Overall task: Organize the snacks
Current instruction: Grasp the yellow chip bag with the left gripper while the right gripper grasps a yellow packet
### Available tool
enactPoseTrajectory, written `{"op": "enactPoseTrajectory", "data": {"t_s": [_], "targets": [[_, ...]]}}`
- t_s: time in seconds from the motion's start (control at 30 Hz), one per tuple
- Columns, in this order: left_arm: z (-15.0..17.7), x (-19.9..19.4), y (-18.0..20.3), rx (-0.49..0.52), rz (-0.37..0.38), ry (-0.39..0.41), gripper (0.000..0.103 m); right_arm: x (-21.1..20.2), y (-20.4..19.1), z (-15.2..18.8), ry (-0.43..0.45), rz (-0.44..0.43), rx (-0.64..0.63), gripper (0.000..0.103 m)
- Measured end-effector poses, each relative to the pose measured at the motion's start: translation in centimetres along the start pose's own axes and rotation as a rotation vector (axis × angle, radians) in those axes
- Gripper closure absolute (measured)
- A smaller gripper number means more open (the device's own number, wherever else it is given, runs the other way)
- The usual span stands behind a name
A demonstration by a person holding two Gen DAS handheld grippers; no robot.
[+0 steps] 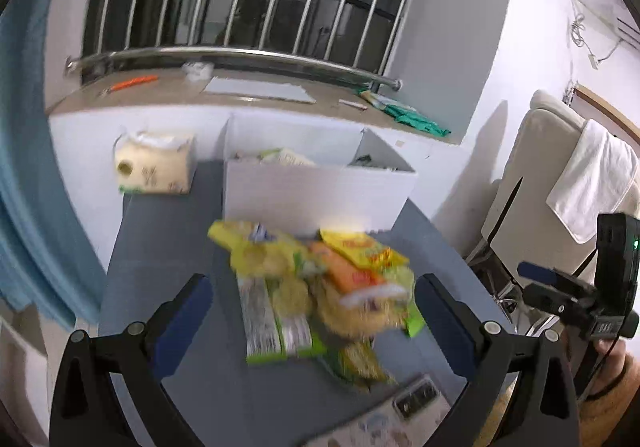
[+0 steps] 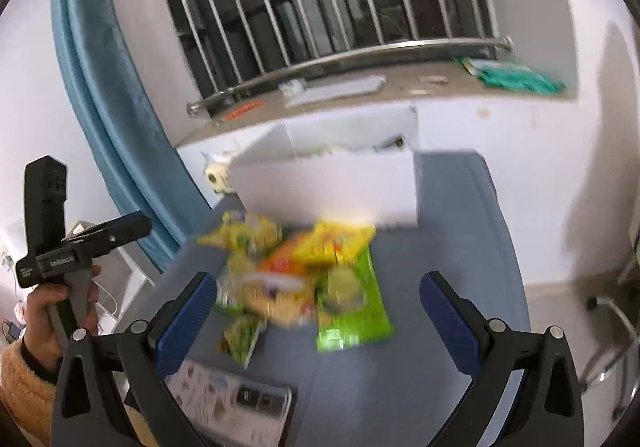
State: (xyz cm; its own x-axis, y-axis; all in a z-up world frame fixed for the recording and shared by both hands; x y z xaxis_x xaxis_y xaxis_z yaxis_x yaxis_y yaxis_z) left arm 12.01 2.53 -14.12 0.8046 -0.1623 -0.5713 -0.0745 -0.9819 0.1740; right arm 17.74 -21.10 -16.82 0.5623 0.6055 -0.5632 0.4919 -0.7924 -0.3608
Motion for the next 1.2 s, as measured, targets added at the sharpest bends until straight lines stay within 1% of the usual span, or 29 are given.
{"op": "enactPoseTrajectory", "data": {"t_s": [0.1, 0.23, 0.4, 0.53, 0.6, 0.73, 0.8, 0.9, 1.03, 1.07, 1.17, 1.2], "targets": [[1.6, -0.4, 0.1, -0.010, -0.004, -0.018, 0.000, 0.3, 0.6, 2.5, -0.048, 0.013, 0.019, 0.000], [2.5, -0.9, 0.5, -0.014, 0.000, -0.020, 0.000, 1.6, 0.9, 3.5, -0.087, 0.000, 0.050, 0.000], [2.8, -1.0, 0.9, -0.005, -0.004, -0.022, 0.000, 4.7, 0.5, 2.4, -0.100, -0.044, 0.105, 0.000], [3.1, -1.2, 0.8, 0.001, -0.007, -0.022, 0.000, 8.3, 0.9, 1.4, -0.138, -0.024, 0.138, 0.000], [3.5, -1.2, 0.5, -0.002, -0.023, -0.027, 0.000, 10.6, 1.1, 0.7, -0.166, 0.000, 0.134, 0.000], [4.2, -1.3, 0.0, -0.027, -0.013, -0.036, 0.000, 13.6, 0.9, -0.4, -0.194, 0.024, 0.118, 0.000], [4.6, -1.3, -0.3, -0.025, -0.023, -0.044, 0.000, 15.4, 1.4, -0.9, -0.227, 0.042, 0.152, 0.000], [4.9, -1.2, -0.8, -0.038, -0.029, -0.049, 0.000, 17.7, 2.1, -1.1, -0.265, 0.028, 0.226, 0.000], [5.3, -0.9, -1.3, -0.056, -0.026, -0.060, 0.000, 19.7, 2.4, -0.6, -0.310, 0.059, 0.211, 0.000], [5.3, -0.8, -1.4, -0.056, -0.031, -0.060, 0.000, 20.1, 2.4, -0.4, -0.318, 0.072, 0.191, 0.002], [5.5, -0.7, -1.6, -0.063, -0.032, -0.066, 0.000, 20.2, 2.6, -0.6, -0.298, 0.038, 0.205, 0.018], [5.6, -0.7, -1.8, -0.066, -0.034, -0.066, 0.000, 19.9, 2.9, -0.9, -0.287, 0.038, 0.211, 0.031]]}}
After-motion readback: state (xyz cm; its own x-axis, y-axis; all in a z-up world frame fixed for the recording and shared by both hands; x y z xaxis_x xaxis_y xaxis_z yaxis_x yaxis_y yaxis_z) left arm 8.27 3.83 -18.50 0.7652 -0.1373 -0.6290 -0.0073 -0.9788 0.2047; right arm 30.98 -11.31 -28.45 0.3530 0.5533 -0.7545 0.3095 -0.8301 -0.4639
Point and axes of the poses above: each gripper's, at about its wrist camera, not at the fingertips, and x roughly the way its jaws point, y to its right, z to its underside, the point moved 9 cm from there along x, roughly the way its jaws point, and after that the axes turned 6 degrees about x, right-handed, at the moved point
